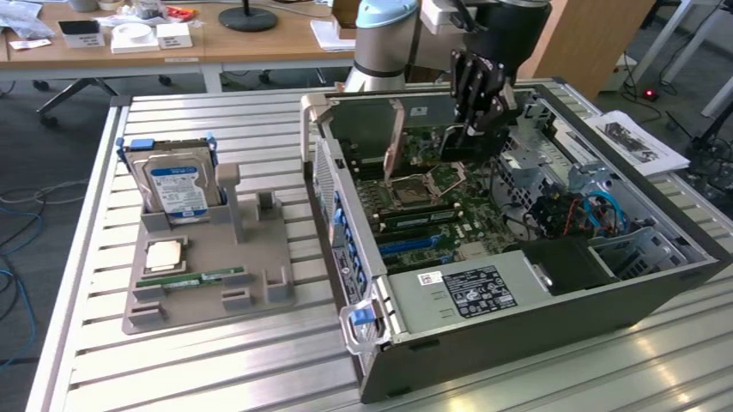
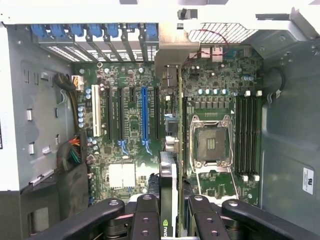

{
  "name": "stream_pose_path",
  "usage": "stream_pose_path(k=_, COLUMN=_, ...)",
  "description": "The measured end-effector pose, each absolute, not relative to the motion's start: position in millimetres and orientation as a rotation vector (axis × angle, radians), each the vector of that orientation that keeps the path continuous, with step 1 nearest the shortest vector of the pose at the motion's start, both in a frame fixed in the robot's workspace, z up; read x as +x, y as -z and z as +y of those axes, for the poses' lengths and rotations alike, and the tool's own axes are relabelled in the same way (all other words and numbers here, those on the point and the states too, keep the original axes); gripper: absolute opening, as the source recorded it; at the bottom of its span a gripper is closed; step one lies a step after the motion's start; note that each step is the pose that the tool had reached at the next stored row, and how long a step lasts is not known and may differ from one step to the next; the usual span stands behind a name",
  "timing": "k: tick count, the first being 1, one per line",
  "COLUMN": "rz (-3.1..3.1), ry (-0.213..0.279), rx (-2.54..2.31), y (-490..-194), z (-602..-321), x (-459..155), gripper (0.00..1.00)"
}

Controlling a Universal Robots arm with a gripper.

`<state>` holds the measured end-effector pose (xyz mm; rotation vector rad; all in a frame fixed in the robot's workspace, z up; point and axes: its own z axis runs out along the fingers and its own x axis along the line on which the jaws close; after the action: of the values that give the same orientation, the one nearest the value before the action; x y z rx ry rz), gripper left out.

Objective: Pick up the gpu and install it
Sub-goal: 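Insert the gpu into the slot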

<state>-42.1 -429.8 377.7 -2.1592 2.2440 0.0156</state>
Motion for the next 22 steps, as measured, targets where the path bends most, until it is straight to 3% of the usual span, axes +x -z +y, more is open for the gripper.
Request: stream_pose_path(k=22, rz=2.244, ry=-0.016, rx=-2.159, y=-342, z=-430, x=-42, gripper=0.27)
